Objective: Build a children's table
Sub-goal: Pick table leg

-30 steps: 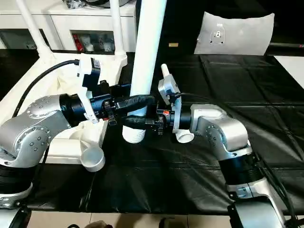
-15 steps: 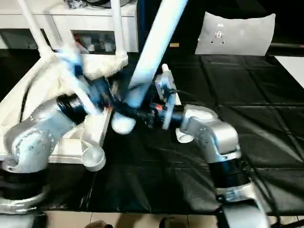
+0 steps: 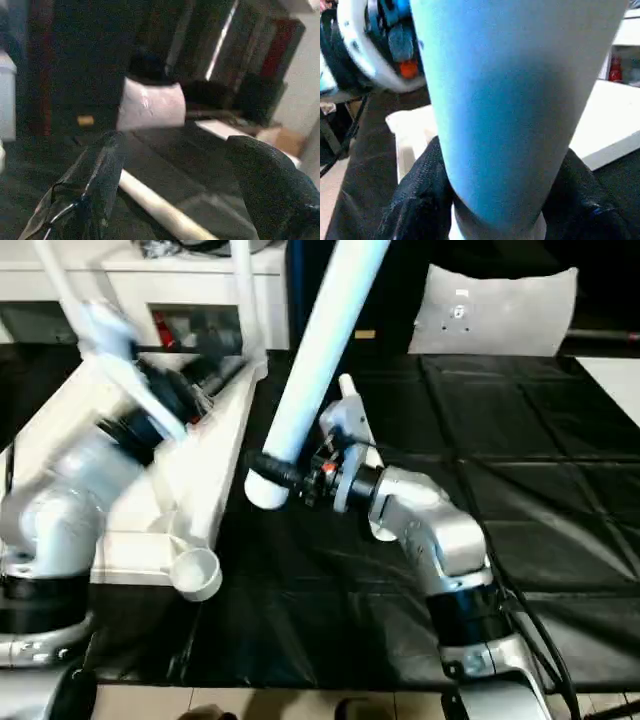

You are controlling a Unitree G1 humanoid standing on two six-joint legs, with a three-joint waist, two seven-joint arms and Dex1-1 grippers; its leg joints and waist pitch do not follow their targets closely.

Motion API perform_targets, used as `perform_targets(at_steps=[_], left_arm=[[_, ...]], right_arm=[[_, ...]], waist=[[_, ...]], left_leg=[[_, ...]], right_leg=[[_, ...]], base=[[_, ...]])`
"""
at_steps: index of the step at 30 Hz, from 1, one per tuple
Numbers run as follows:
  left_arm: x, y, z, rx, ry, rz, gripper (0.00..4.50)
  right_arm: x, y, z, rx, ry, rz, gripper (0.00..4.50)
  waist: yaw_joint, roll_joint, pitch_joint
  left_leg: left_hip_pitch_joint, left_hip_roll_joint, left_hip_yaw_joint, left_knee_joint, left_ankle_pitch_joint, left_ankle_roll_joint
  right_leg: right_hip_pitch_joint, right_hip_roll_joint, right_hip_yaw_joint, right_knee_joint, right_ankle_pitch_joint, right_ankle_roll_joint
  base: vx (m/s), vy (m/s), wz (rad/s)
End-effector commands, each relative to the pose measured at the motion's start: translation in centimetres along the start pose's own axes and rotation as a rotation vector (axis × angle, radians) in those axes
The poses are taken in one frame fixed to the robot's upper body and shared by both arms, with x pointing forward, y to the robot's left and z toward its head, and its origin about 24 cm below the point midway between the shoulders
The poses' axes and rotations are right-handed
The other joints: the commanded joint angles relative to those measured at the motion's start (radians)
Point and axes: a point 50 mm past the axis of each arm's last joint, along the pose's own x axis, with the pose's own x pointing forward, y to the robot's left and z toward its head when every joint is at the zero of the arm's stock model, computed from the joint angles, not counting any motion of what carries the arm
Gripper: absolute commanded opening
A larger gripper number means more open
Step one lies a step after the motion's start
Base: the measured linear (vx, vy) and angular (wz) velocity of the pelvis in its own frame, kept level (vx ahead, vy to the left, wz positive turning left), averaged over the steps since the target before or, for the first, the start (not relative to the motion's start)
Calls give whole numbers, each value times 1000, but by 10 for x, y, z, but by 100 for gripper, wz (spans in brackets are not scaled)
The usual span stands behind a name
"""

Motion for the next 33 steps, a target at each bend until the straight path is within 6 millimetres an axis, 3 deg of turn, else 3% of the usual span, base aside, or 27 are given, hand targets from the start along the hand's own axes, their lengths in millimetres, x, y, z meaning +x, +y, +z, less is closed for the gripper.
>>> perform_targets(at_steps=[1, 3, 5, 8, 9, 10, 11, 13, 14, 15, 16, 17, 20, 22, 24, 26, 27, 28, 29, 30, 31, 32, 33], left_arm=[[3, -10, 7, 18, -21, -59, 364], [2, -21, 11, 5, -51, -143, 364], [0, -19, 12, 1, -55, -127, 364], [-4, -8, 9, 30, -45, -58, 364], [-8, -3, 8, 36, -44, -26, 364], [-9, -2, 8, 37, -43, -19, 364], [-11, 0, 8, 39, -43, -4, 364], [-23, 13, 3, 75, -24, 100, 364], [-28, 17, 1, 90, -15, 141, 364], [-31, 19, 0, 98, -10, 163, 364], [-52, 35, -14, 153, 51, 338, 364], [-60, 39, -20, 163, 78, 399, 364], [-74, 43, -30, 153, 95, 507, 364], [-86, 41, -37, 148, 92, 578, 364], [-92, 39, -44, 157, 108, 620, 364], [-94, 35, -50, 150, 101, 625, 364], [-95, 35, -52, 148, 108, 626, 364], [-95, 34, -53, 162, 115, 632, 364], [-94, 32, -54, 167, 114, 631, 364], [-94, 32, -54, 168, 114, 632, 364], [-93, 29, -54, 189, 106, 641, 364], [-93, 28, -53, 200, 103, 647, 364], [-93, 27, -53, 202, 109, 664, 364]], right_arm=[[0, 2, 8, -48, -19, -3, 193], [0, 0, 6, -56, -14, -29, 193], [-2, -2, 4, -58, -9, -56, 193], [-3, -3, 3, -42, -24, -86, 193], [-5, -3, 4, -49, -41, -123, 193], [-5, -3, 4, -51, -45, -131, 192], [-6, -4, 4, -54, -54, -150, 192], [-11, -5, 2, -25, -71, -251, 192], [-12, -5, 1, -18, -72, -269, 192], [-13, -5, 1, -13, -73, -279, 192], [-22, -7, -8, 8, -10, -433, 192], [-27, -9, -13, 10, 31, -514, 192], [-37, -9, -21, 38, 55, -615, 192], [-45, -2, -25, 75, 40, -637, 192], [-48, 2, -24, 59, 16, -654, 192], [-50, 6, -25, 63, 5, -685, 192], [-51, 6, -25, 71, -5, -695, 192], [-52, 7, -26, 79, -6, -716, 192], [-53, 6, -26, 63, -4, -727, 192], [-54, 6, -26, 61, -3, -728, 192], [-56, 6, -27, 29, 6, -741, 192], [-56, 6, -28, 16, 8, -745, 192], [-57, 6, -29, 22, 15, -742, 192]], waist=[[0, 3, -82], [-1, 0, -79], [-2, 1, -76], [-5, -1, -72], [-4, 10, -70], [-9, 3, -68], [-7, 3, -70], [-10, 23, -70], [-14, 15, -70], [-13, 17, -70], [-16, 23, -68], [-18, 21, -66], [-19, 28, -73], [-16, 23, -71], [-15, 21, -66], [-17, 17, -58], [-26, 31, -65], [-13, 2, -60], [5, -11, -68], [5, -11, -68], [29, -14, -68], [24, -16, -63], [25, -30, -59]], left_leg=[[0, 19, 8, -68, -62, 47], [-4, 19, 9, -69, -81, 48], [-4, 19, 10, -70, -96, 40], [-2, 16, 9, -73, -137, 31], [-2, 16, 7, -74, -144, 29], [-4, 15, 8, -75, -156, 26], [-1, 15, 7, -75, -155, 23], [-1, 15, 3, -77, -160, 14], [-1, 14, 5, -77, -167, 14], [1, 15, 4, -78, -171, 13], [-1, 16, 2, -80, -168, 10], [-2, 16, 2, -81, -164, 3], [4, 13, 5, -78, -164, -4], [2, 17, 4, -81, -169, 4], [2, 17, 5, -85, -208, 14], [1, 8, 7, -84, -247, 26], [50, 4, 54, -39, -256, -8], [38, -21, 59, -30, -289, -11], [22, -28, 57, -21, -269, 18], [22, -28, 57, -21, -269, 18], [15, -30, 33, 12, -218, 67], [4, -35, 17, 4, -192, 65], [-43, -23, -14, -48, -157, 101]], right_leg=[[68, -56, 41, -57, -213, -184], [73, -59, 40, -59, -233, -191], [71, -60, 40, -61, -270, -187], [69, -58, 39, -72, -365, -147], [68, -59, 38, -73, -375, -142], [69, -57, 37, -78, -395, -125], [68, -58, 38, -77, -398, -119], [64, -56, 36, -77, -397, -110], [64, -54, 35, -82, -396, -107], [64, -52, 35, -81, -392, -103], [65, -50, 35, -78, -381, -100], [64, -47, 35, -77, -375, -98], [59, -47, 38, -80, -371, -96], [60, -49, 39, -79, -347, -104], [56, -49, 37, -86, -392, -87], [52, -58, 39, -100, -513, -51], [-9, -23, 81, -140, -603, -4], [5, -23, 111, -133, -725, 42], [21, -36, 167, -128, -776, 67], [21, -36, 167, -128, -776, 67], [34, -63, 260, -144, -835, 40], [36, -34, 270, -138, -824, 19], [71, -47, 202, -99, -711, -16]], base=[[0, 0, 0], [0, 0, 0], [0, 0, 0], [0, 0, 0], [0, 0, 0], [0, 0, 0], [0, 0, 0], [0, 0, 0], [0, 0, 0], [0, 0, 0], [0, 0, 0], [0, 0, 0], [0, 0, 0], [0, 0, 0], [0, 0, 0], [0, 0, 0], [0, 0, 0], [-30, 11, -33], [-30, 11, -33], [-7, 30, -53], [-21, 75, -47], [-21, 75, -47], [-12, 128, -48]])
